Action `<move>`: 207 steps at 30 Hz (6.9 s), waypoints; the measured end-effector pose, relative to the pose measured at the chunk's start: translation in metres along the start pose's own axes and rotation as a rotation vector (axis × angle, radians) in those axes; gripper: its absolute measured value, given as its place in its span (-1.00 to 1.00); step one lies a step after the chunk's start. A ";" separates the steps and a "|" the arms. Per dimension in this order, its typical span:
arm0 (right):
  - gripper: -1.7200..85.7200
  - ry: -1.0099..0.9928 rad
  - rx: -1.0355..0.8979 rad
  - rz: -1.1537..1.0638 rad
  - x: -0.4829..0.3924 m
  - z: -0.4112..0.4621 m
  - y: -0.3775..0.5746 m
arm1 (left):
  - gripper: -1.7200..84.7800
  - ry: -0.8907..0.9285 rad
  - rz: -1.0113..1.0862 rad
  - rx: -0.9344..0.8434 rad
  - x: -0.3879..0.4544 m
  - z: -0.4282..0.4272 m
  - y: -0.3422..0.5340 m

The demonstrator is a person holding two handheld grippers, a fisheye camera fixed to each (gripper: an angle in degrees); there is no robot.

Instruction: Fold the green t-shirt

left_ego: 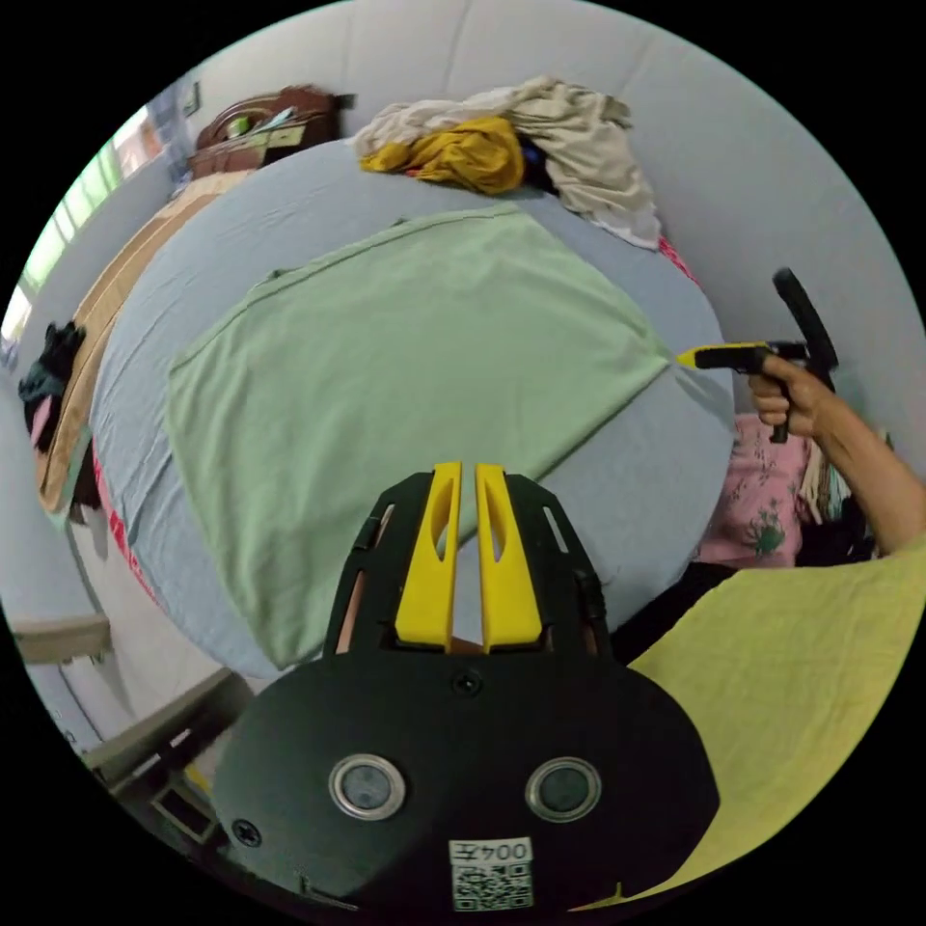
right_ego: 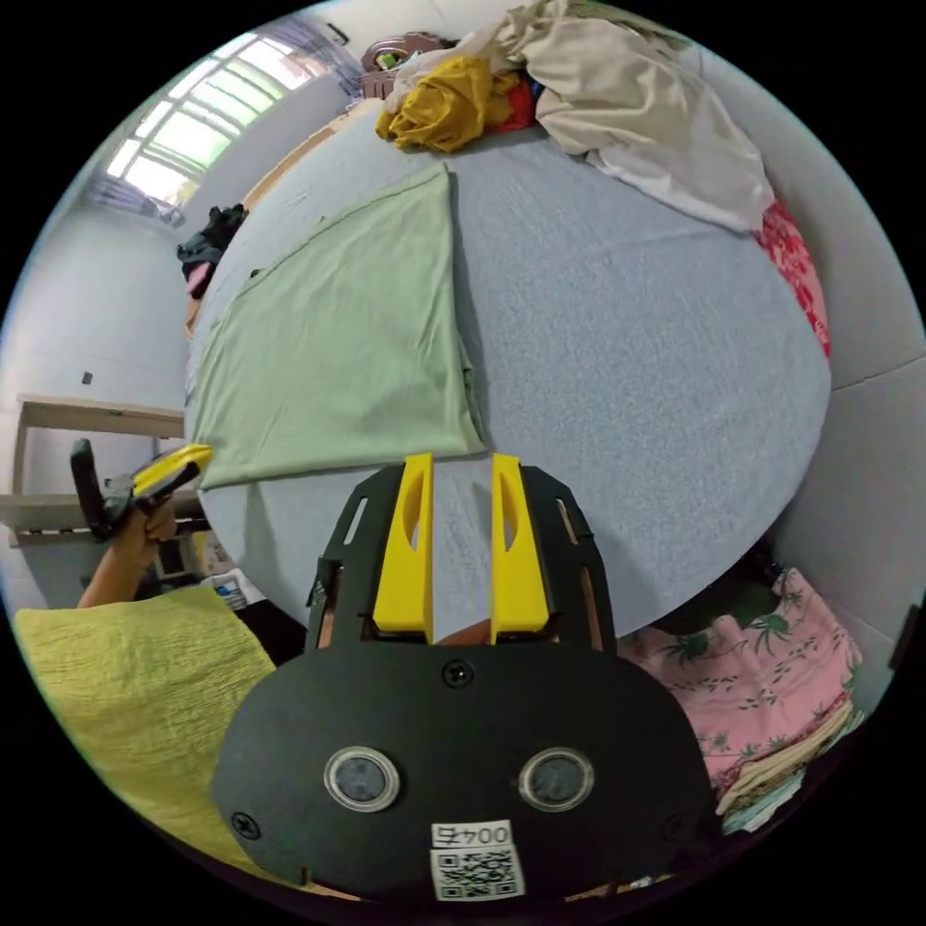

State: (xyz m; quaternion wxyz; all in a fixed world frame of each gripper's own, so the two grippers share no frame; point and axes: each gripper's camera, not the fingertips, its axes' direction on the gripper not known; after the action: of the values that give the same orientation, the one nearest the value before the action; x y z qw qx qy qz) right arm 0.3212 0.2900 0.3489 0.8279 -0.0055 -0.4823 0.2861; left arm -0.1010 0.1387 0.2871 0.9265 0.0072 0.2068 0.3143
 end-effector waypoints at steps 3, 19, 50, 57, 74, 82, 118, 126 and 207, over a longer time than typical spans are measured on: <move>-0.74 -0.201 0.022 0.086 0.043 -0.004 0.004 | -0.90 0.031 0.068 -0.006 0.036 0.011 -0.021; -0.87 -0.463 0.031 0.194 0.140 -0.010 -0.011 | -0.78 0.015 0.312 -0.033 0.198 0.069 -0.105; -0.94 -0.394 -0.089 -0.018 0.155 -0.057 -0.100 | -0.72 -0.169 0.333 0.071 0.323 0.113 -0.141; -0.89 -0.454 -0.075 -0.003 0.179 -0.059 -0.122 | -0.91 -0.174 0.240 0.085 0.317 0.109 -0.148; -0.62 -0.825 -0.126 0.178 0.219 0.036 -0.289 | -0.95 -0.038 0.060 0.148 0.262 0.040 -0.112; -0.79 -0.827 -0.134 0.177 0.200 0.076 -0.340 | -0.95 -0.020 0.026 0.166 0.233 0.018 -0.083; -0.92 -0.468 -0.098 -0.205 -0.179 0.154 -0.347 | -0.95 0.490 -0.928 0.465 -0.145 -0.030 0.264; -0.92 -0.326 -0.149 -0.214 -0.275 0.243 -0.329 | -0.95 0.661 -1.116 0.479 -0.228 0.002 0.357; -0.96 0.252 -0.061 -0.612 -0.284 0.301 0.073 | -0.95 -0.085 -0.376 0.094 -0.170 -0.055 0.150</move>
State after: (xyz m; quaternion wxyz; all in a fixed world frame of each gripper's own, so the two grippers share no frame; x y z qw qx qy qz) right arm -0.0595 0.1351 0.2629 0.9280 0.0795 -0.3639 0.0066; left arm -0.3311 0.1536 0.3224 0.9754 0.0249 0.1798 0.1254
